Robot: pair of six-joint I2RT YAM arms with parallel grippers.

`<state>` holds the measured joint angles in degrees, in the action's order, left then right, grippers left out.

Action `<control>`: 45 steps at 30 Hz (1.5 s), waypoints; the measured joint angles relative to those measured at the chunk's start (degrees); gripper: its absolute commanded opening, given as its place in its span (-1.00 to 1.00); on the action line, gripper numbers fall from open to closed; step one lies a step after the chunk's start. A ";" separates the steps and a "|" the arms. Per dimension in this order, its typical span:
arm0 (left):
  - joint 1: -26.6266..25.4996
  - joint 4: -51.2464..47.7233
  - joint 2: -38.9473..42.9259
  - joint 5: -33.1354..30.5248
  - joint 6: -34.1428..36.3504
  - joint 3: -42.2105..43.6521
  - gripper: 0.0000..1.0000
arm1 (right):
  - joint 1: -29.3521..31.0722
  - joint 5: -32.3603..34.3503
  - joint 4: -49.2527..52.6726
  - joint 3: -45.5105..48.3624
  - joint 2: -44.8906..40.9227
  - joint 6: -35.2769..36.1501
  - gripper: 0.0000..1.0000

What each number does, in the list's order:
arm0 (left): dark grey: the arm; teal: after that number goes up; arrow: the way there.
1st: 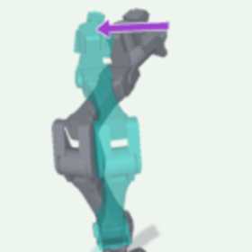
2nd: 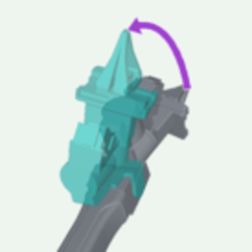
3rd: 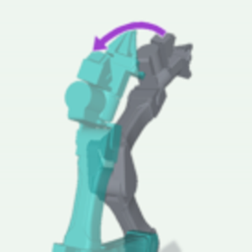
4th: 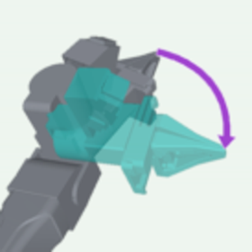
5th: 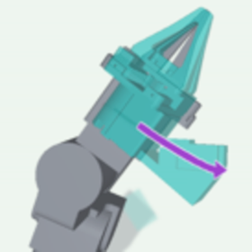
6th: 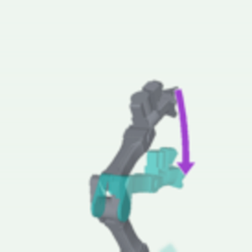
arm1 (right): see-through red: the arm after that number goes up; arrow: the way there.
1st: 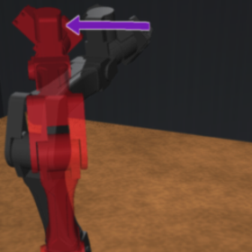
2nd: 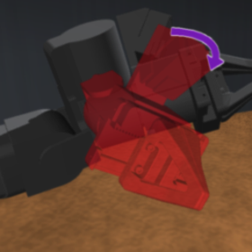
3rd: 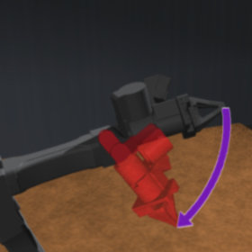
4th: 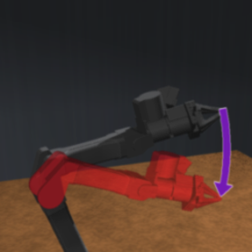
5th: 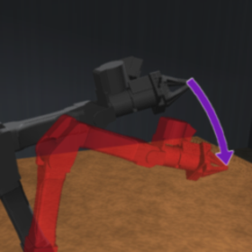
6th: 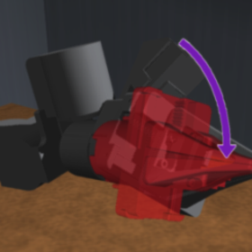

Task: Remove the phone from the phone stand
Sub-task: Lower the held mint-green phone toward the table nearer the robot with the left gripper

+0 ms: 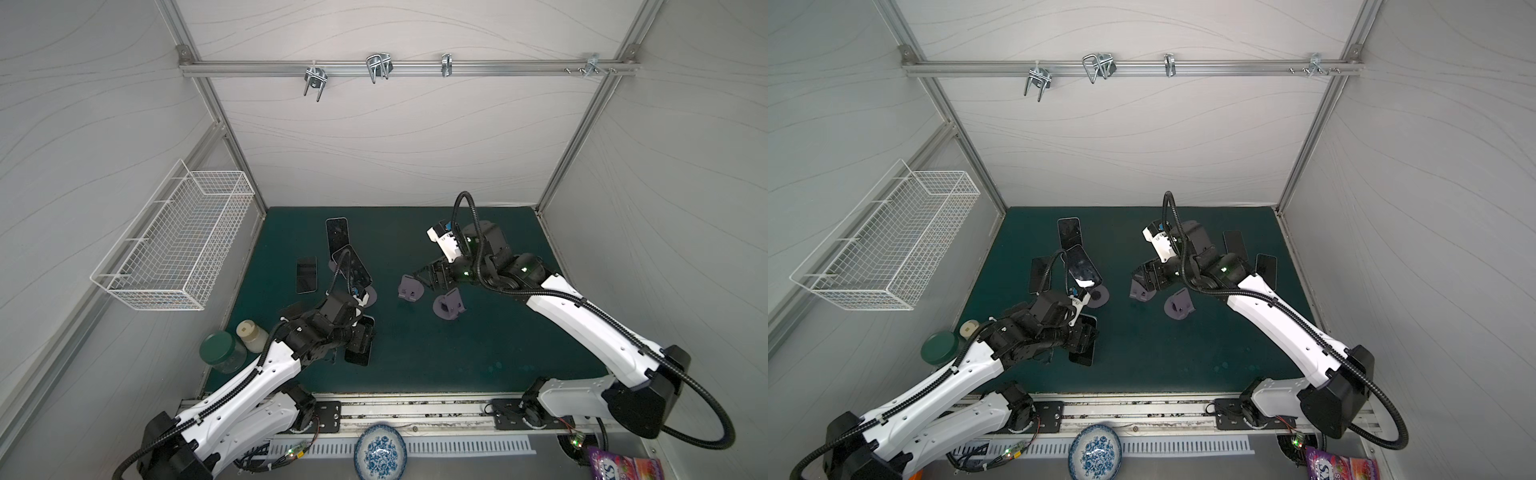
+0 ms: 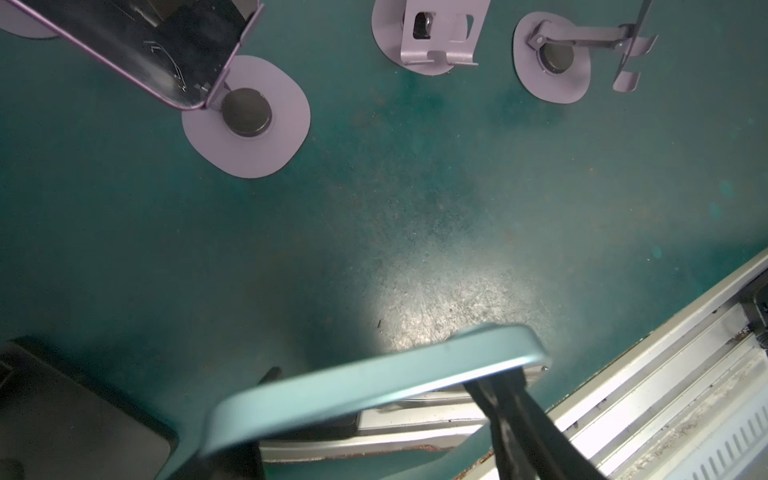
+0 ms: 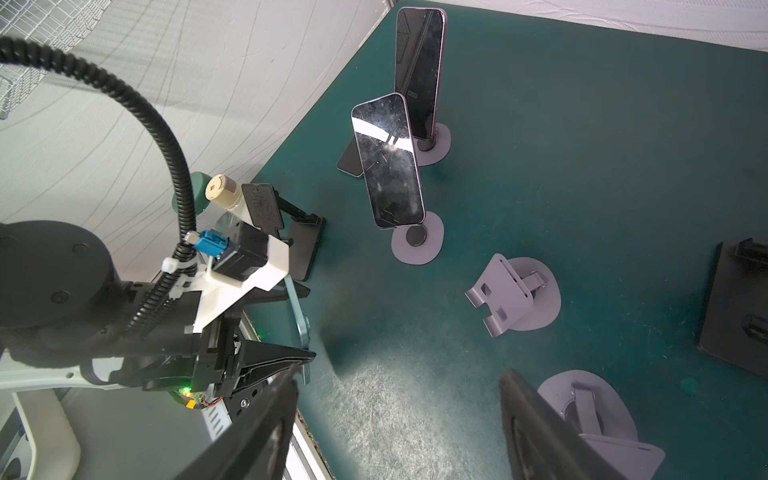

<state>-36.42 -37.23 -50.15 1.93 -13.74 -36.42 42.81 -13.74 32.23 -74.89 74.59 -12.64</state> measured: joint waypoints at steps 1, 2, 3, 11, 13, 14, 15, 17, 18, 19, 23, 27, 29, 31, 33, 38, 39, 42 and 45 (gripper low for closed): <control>0.00 0.13 -0.17 0.00 -0.02 0.22 0.27 | 0.00 0.02 -0.02 -0.15 0.22 0.00 0.54; 0.00 0.26 -0.35 0.00 -0.02 0.44 0.27 | 0.00 0.04 -0.02 -0.22 0.39 0.02 0.54; 0.00 0.31 -0.50 0.00 -0.04 0.61 0.27 | 0.00 0.04 0.00 -0.26 0.55 0.02 0.54; 0.24 0.31 -1.20 0.04 -0.02 1.31 0.27 | 0.00 0.20 0.02 -0.37 0.92 0.07 0.55; 0.44 0.35 -1.66 0.20 -0.02 1.31 0.26 | 0.00 0.20 0.07 -0.81 1.27 0.09 0.55; 0.52 0.37 -1.90 0.24 -0.02 1.31 0.26 | 0.00 0.20 0.07 -1.03 1.49 0.11 0.55; 0.57 0.37 -2.14 0.26 -0.02 1.31 0.26 | 0.00 0.20 0.09 -1.18 1.68 0.11 0.55; 0.68 0.48 -2.51 0.33 0.00 1.31 0.27 | 0.00 0.20 0.09 -1.42 1.99 0.15 0.55; 0.70 0.57 -2.60 0.37 0.00 1.31 0.26 | 0.00 0.20 0.15 -1.55 2.12 0.15 0.55; 0.74 0.70 -2.62 0.42 0.00 1.31 0.26 | 0.00 0.20 0.17 -1.66 2.27 0.17 0.55; 0.76 0.79 -2.73 0.68 -0.09 1.31 0.26 | 0.00 0.20 0.22 -1.79 2.38 0.20 0.55; 0.76 1.11 -3.39 1.33 -0.33 1.31 0.26 | 0.00 0.22 0.33 -1.92 2.43 0.20 0.55; 0.76 1.53 -4.11 1.77 -0.42 1.31 0.26 | 0.00 0.22 0.37 -2.03 2.43 0.22 0.55; 0.76 1.79 -5.11 1.99 -0.44 1.31 0.26 | 0.00 0.24 0.39 -2.12 2.43 0.24 0.54; 0.76 1.79 -6.16 2.12 -0.44 1.31 0.26 | 0.00 0.24 0.39 -2.12 2.45 0.26 0.54; 0.76 1.75 -8.90 2.40 -0.44 1.31 0.25 | 0.00 0.57 0.39 -2.12 2.58 0.44 0.55; 0.76 1.73 -9.22 2.45 -0.44 1.31 0.25 | 0.00 0.74 0.39 -2.12 2.58 0.44 0.55; 0.76 1.75 -9.49 2.67 -0.44 1.31 0.25 | 0.00 1.07 0.39 -2.12 2.60 0.46 0.55; 0.76 1.73 -9.77 2.84 -0.44 1.20 0.25 | 0.00 1.16 0.39 -2.12 2.62 0.46 0.55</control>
<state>-35.66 -35.51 -59.92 4.78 -14.17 -35.22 42.81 -12.58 32.62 -77.01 77.21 -12.19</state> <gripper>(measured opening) 0.712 0.776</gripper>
